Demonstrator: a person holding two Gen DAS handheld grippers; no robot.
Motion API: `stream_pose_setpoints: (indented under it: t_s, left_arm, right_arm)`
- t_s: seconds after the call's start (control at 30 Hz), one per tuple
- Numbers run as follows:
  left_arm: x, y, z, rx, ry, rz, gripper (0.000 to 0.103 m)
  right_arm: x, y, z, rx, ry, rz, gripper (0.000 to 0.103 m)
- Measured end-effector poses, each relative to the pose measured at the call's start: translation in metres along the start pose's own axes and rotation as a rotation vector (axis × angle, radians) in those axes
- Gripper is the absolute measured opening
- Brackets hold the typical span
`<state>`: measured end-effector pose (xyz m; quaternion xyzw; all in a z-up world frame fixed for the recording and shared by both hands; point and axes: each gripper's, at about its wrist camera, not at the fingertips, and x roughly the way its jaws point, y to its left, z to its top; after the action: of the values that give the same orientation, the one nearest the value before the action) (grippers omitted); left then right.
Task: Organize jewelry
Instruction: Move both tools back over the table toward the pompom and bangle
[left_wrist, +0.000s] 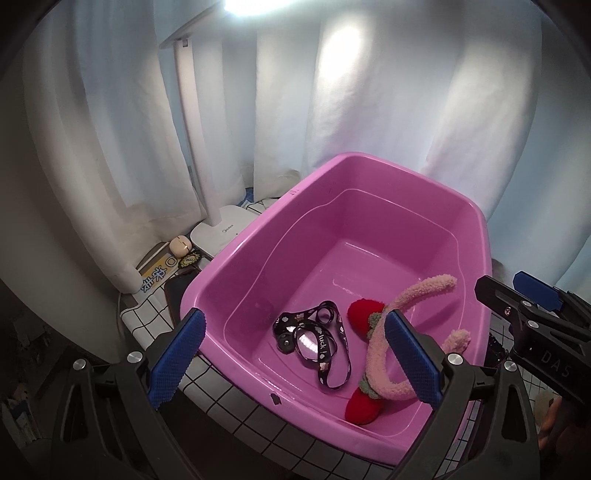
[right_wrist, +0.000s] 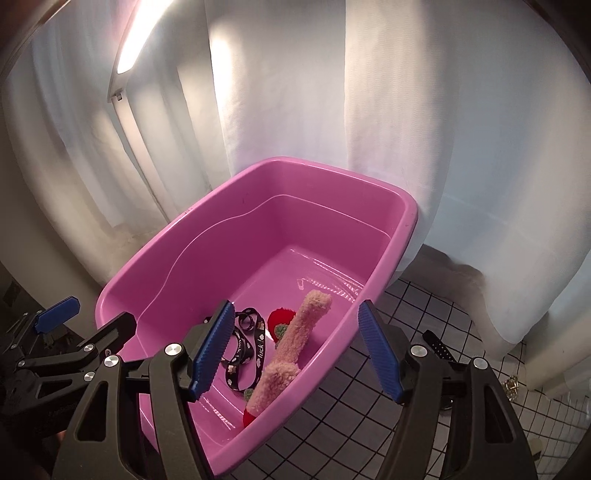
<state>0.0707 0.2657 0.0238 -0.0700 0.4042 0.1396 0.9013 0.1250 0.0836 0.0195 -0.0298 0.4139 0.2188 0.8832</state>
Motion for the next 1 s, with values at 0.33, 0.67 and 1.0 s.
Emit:
stream_pose_setpoints:
  t_s: [0.33,0.67,1.0]
  left_arm:
    - [-0.022,-0.022,-0.011,0.023,-0.018,-0.022,0.096]
    - [-0.038,-0.065,-0.04,0.097,0.002,-0.072,0.096]
    - [-0.05,-0.125,-0.077,0.166,0.028,-0.182,0.096]
  right_arm:
    - [-0.035,-0.025,-0.026,0.043,-0.027,-0.015,0.066]
    - [-0.073,-0.071,-0.074,0.137,-0.03,-0.036,0.066]
    - [-0.123,-0.154,-0.145,0.277,-0.008,-0.154,0.066]
